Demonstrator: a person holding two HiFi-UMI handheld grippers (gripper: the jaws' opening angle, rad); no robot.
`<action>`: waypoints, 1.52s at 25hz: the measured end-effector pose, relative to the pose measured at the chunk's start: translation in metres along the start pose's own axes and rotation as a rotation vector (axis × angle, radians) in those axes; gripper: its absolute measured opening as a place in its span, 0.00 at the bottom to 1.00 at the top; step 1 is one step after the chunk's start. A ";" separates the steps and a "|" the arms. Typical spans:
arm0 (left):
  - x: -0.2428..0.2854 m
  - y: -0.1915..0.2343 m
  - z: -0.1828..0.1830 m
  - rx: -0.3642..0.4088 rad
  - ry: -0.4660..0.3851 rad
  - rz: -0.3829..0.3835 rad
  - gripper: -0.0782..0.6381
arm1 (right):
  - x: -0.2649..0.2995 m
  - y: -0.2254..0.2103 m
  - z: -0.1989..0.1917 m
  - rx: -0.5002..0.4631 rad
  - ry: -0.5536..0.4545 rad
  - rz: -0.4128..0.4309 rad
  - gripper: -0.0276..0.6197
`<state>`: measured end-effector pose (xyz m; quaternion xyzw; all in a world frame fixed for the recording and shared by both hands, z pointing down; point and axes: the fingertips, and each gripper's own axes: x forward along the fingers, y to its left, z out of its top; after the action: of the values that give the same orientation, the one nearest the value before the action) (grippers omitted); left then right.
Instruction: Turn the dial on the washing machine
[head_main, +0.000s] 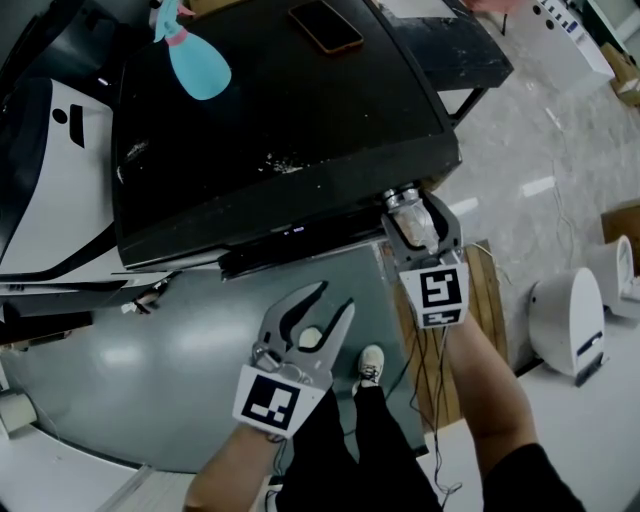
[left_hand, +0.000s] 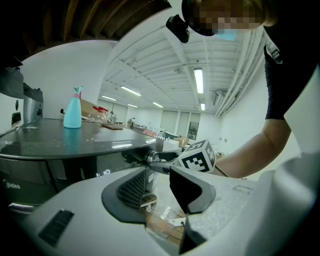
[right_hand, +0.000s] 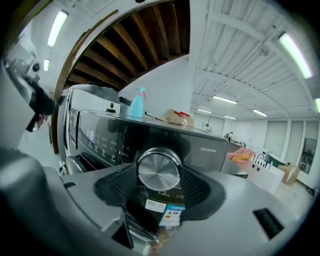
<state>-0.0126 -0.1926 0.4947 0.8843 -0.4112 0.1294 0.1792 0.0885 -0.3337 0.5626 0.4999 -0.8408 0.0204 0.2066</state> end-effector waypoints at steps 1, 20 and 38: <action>0.000 0.000 0.000 -0.001 -0.001 0.000 0.29 | 0.000 -0.001 0.000 0.039 -0.001 0.006 0.46; -0.005 -0.007 -0.001 -0.005 -0.011 -0.006 0.29 | -0.007 -0.003 0.001 0.091 -0.037 0.021 0.49; -0.003 -0.003 -0.005 -0.001 -0.014 -0.003 0.29 | -0.003 0.002 -0.003 -0.133 0.011 -0.043 0.46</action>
<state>-0.0124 -0.1866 0.4976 0.8856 -0.4114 0.1227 0.1771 0.0894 -0.3296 0.5642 0.5031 -0.8282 -0.0374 0.2442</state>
